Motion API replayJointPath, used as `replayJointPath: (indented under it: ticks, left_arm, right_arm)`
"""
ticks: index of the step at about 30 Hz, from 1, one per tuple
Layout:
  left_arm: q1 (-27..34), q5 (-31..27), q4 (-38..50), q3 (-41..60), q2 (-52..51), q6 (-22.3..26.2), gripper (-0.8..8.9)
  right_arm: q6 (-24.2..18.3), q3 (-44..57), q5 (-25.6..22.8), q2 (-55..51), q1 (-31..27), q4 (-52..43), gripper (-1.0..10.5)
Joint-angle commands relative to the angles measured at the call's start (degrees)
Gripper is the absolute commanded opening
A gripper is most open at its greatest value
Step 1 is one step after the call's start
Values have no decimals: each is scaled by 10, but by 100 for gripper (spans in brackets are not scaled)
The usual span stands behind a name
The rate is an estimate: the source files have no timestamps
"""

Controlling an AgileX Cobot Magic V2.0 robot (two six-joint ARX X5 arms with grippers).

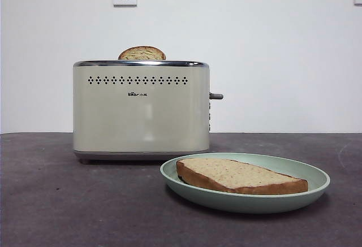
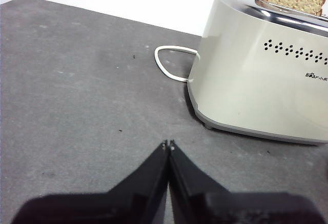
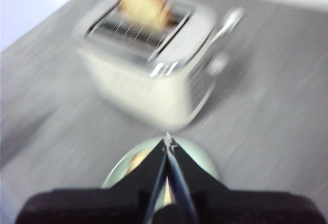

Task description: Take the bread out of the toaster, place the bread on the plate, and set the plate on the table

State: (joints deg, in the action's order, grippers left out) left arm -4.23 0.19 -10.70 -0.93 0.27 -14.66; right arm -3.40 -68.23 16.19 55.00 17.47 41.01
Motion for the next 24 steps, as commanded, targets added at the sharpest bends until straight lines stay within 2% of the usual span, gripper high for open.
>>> replayJointPath:
  ticks: [1, 6, 10, 14, 17, 21, 24]
  left_arm:
    - [2, -1, 3, 8, -1, -2, -3]
    - [2, -1, 3, 8, -1, -2, -3]
    - [2, -1, 3, 8, -1, -2, -3]
    - [2, -1, 3, 8, -1, -2, -3]
    - [2, -1, 3, 8, -1, -2, -3]
    - [2, -1, 3, 8, -1, -2, -3]
    - [2, -1, 3, 8, -1, -2, -3]
  right_arm:
    - [-19, 46, -17, -14, -17, -64, 2]
    - [-11, 196, -16, -93, -58, -214, 2]
    - [23, 344, -16, -179, -108, -307, 2]
    - [34, 472, -22, -266, -143, -361, 2]
    - [59, 551, -43, -329, -165, -404, 2]
    - [108, 629, -88, -409, -180, -420, 2]
    - [117, 672, -108, -457, -183, -422, 2]
